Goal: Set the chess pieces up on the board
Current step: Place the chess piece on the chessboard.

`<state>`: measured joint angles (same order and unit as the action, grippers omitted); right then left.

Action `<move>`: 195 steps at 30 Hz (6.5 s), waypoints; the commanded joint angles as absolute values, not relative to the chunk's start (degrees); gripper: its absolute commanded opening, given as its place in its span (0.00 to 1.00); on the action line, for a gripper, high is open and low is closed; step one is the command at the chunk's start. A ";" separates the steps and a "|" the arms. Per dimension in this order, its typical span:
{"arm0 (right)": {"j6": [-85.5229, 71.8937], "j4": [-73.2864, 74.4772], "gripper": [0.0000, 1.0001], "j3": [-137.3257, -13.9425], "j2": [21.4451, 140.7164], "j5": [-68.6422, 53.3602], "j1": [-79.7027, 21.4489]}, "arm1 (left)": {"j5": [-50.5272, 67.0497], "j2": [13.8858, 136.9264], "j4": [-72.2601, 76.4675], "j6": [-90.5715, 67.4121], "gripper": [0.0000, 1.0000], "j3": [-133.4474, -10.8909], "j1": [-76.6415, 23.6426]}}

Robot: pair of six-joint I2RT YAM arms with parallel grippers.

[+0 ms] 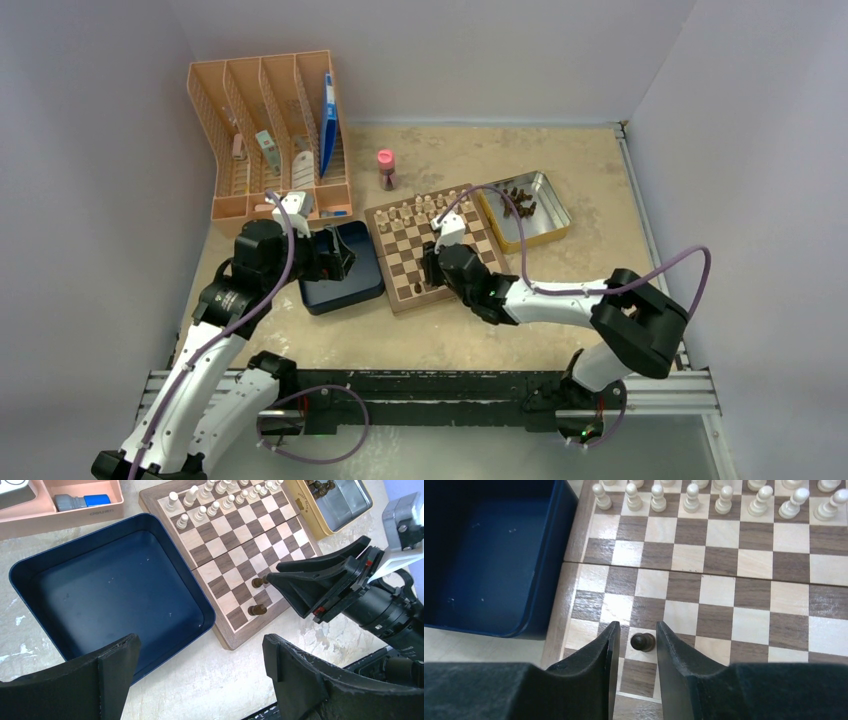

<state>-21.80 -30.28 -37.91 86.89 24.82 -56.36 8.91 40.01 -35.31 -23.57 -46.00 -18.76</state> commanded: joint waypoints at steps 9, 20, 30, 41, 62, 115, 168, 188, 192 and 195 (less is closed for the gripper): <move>-24.78 -15.35 0.37 -49.39 89.73 24.00 -56.69 | 8.70 39.51 -33.48 -23.98 0.93 -46.33 -18.46; -24.70 -11.71 0.32 -51.25 92.31 26.68 -56.69 | 8.64 39.46 -33.40 -23.91 0.93 -46.32 -18.40; -24.94 -9.92 0.20 -51.56 90.37 26.81 -56.69 | 8.79 39.57 -33.41 -23.91 0.93 -46.32 -18.45; -28.11 -1.28 0.17 -53.61 86.06 28.42 -56.67 | 8.79 39.64 -33.41 -23.91 0.93 -46.27 -18.46; -38.87 6.26 0.18 -48.37 84.24 31.25 -56.61 | 8.96 39.72 -33.40 -23.91 0.93 -46.25 -18.46; -45.40 10.99 0.20 -49.30 88.89 39.39 -56.43 | 9.36 39.73 -33.29 -23.82 0.93 -46.28 -18.46; -41.97 9.26 0.27 -52.08 87.32 38.47 -56.42 | 8.91 39.90 -33.43 -23.99 0.93 -46.23 -18.41; -38.00 14.40 0.32 -60.06 84.37 41.66 -53.83 | 8.79 39.52 -33.66 -24.08 0.93 -46.33 -18.46; -33.82 10.34 0.32 -60.38 83.93 39.50 -48.92 | 8.76 39.06 -33.41 -24.10 0.93 -46.20 -18.46; -29.95 5.52 0.32 -59.98 83.54 37.42 -43.74 | 9.09 39.27 -33.46 -23.99 0.93 -46.23 -18.46</move>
<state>-35.81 11.60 -58.46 86.06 37.82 -49.30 8.91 39.81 -35.31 -23.59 -46.00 -18.76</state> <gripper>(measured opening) 0.318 0.934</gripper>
